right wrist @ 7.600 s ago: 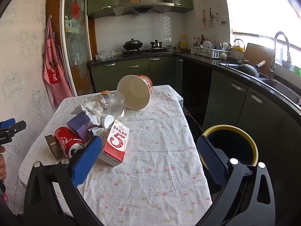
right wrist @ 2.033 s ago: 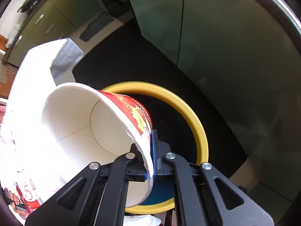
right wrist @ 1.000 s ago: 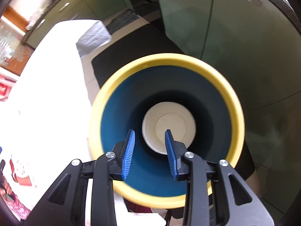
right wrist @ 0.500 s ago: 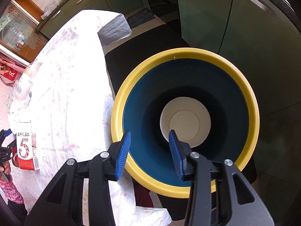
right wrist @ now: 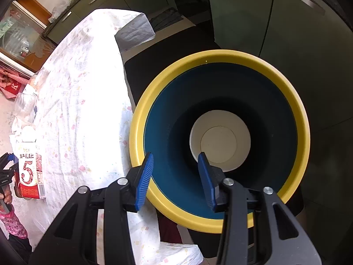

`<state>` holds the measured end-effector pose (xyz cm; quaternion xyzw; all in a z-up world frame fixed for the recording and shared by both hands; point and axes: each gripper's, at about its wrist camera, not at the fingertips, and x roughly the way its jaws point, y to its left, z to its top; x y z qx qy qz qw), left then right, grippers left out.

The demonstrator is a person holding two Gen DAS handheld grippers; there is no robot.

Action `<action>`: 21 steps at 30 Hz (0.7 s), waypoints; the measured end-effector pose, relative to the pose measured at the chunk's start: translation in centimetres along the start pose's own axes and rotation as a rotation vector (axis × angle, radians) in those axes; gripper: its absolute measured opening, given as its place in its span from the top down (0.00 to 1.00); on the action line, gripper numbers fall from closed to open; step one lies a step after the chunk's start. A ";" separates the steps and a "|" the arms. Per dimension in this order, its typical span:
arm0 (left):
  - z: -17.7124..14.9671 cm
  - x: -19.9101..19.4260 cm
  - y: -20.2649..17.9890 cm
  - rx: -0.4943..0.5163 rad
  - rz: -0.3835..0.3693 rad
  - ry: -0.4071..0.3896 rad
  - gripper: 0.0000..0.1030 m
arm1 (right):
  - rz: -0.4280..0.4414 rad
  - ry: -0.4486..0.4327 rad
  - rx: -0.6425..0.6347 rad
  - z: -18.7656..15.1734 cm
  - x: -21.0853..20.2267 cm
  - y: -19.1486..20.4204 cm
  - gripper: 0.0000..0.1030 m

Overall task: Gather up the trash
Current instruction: 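Grasp the blue HEXZE box with the left gripper, then carry the blue box over the bin and open the left gripper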

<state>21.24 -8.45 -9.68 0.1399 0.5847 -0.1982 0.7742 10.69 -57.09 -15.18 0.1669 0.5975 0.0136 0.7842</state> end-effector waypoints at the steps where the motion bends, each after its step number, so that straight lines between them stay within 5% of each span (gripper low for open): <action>1: -0.1 -0.6 0.2 -0.004 -0.006 -0.008 0.25 | 0.002 -0.002 -0.001 -0.1 0.0 0.1 0.61; 14: -1.3 -8.8 -0.6 0.002 0.014 -0.188 0.25 | 0.030 -0.018 -0.010 -0.9 -0.6 0.6 0.61; 21: 0.3 -10.7 -5.5 0.110 -0.039 -0.240 0.25 | 0.017 -0.068 0.007 -1.7 -3.0 -0.4 0.61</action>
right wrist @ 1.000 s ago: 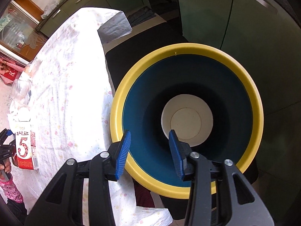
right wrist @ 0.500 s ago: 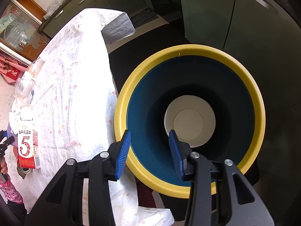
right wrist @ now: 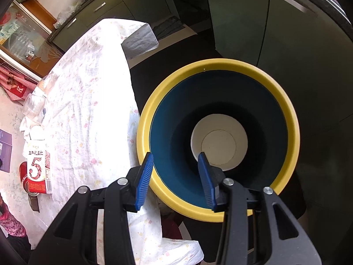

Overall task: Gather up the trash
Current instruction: 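Carry the blue box over the bin and open the left gripper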

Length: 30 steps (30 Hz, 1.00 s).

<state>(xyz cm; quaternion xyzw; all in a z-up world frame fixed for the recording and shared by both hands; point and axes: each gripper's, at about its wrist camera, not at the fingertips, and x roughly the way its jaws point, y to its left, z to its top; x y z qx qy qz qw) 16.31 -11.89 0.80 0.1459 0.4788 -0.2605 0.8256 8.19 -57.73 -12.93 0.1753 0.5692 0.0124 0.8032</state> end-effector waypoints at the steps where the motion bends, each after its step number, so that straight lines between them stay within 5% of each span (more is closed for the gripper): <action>1: 0.6 0.1 -1.2 0.028 -0.013 -0.002 0.25 | -0.002 -0.011 0.007 -0.2 -0.5 -0.3 0.61; 15: 11.2 7.2 -21.9 0.363 -0.249 0.041 0.25 | -0.066 -0.119 0.123 -3.9 -6.1 -8.4 0.61; 23: 14.2 17.1 -33.3 0.475 -0.264 0.174 0.25 | -0.061 -0.137 0.159 -6.0 -6.9 -12.0 0.61; 30: 15.5 24.2 -38.0 0.467 -0.219 0.245 0.25 | -0.072 -0.146 0.209 -7.9 -7.4 -14.5 0.61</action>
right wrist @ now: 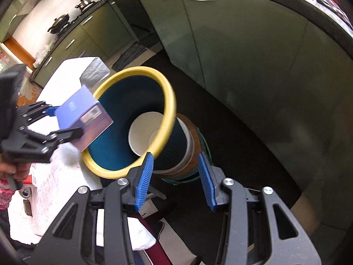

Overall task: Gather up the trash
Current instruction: 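Carry the blue box over the bin and open the left gripper, then grasp the white milk carton with the right gripper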

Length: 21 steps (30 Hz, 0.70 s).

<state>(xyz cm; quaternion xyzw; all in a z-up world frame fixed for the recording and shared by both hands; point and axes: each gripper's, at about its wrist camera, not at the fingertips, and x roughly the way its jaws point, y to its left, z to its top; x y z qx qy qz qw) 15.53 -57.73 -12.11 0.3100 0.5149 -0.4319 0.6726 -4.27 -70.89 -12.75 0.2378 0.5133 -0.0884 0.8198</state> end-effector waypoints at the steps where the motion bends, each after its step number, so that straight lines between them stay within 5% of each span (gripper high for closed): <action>1: 0.4 0.7 -0.1 -0.005 0.002 0.014 0.25 | -0.002 -0.002 0.009 -0.1 -0.1 -0.3 0.61; 6: 0.8 0.5 0.2 -0.041 0.015 0.002 0.24 | -0.002 -0.015 0.027 -0.3 -0.6 -1.1 0.58; 11: -1.9 -5.6 0.6 -0.062 -0.026 -0.070 0.18 | 0.013 -0.018 0.001 -0.2 -0.6 0.0 0.57; 16: -7.1 -15.4 1.5 -0.102 -0.034 -0.241 0.08 | 0.035 -0.012 -0.057 -0.5 -0.5 2.5 0.56; 21: -15.0 -24.4 3.7 -0.198 0.075 -0.434 0.04 | 0.056 -0.007 -0.125 -0.7 -0.5 5.9 0.54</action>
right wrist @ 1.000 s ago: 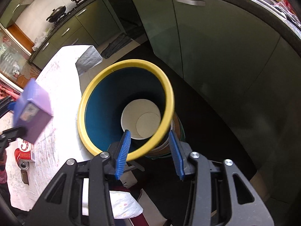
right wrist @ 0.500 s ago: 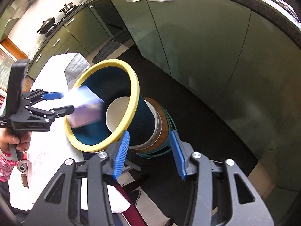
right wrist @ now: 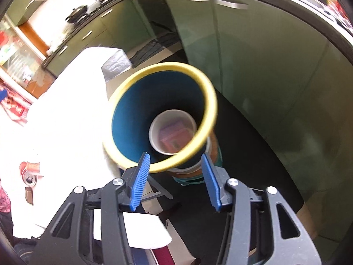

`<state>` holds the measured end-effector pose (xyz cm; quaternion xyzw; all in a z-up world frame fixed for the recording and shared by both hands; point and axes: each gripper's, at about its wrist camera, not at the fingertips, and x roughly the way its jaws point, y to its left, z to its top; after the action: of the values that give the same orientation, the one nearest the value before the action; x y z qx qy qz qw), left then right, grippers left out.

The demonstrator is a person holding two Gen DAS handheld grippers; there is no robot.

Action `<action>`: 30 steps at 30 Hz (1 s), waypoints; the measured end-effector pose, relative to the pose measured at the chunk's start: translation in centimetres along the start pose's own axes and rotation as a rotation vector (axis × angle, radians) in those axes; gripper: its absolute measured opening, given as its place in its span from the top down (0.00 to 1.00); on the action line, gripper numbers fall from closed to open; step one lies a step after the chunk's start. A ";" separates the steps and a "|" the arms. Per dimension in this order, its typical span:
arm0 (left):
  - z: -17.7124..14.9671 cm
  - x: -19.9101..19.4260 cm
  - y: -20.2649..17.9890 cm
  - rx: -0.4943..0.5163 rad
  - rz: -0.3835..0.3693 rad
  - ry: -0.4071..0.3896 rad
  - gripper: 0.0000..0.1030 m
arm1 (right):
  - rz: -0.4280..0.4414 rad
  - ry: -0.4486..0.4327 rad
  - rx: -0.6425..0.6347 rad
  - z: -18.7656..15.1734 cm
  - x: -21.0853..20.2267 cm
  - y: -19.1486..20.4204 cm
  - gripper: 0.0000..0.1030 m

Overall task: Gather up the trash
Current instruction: 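Grasp the white milk carton with the right gripper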

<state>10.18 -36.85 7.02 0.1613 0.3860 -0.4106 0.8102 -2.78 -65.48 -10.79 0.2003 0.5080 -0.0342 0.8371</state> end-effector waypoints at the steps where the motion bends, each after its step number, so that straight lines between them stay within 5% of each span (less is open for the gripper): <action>1: -1.0 -1.9 0.9 -0.019 0.027 -0.031 0.04 | 0.006 0.003 -0.018 0.1 0.1 0.9 0.52; 6: -6.3 -8.8 5.4 -0.111 0.169 -0.123 0.05 | 0.040 0.028 -0.126 0.1 0.8 5.8 0.52; 17: -18.1 -12.8 17.3 -0.323 0.332 -0.130 0.04 | 0.201 0.097 -0.370 -1.6 3.0 21.2 0.51; 21: -21.3 -13.8 18.7 -0.321 0.421 -0.133 0.04 | 0.273 0.187 -0.421 -1.8 4.1 27.2 0.51; 30: -24.6 -15.3 20.2 -0.342 0.448 -0.125 0.04 | 0.276 0.312 -0.451 -2.1 7.3 34.4 0.51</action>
<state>8.39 -1.98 1.53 0.0780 0.3535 -0.1594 0.9184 7.97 -32.09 -7.58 0.0794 0.5933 0.2247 0.7689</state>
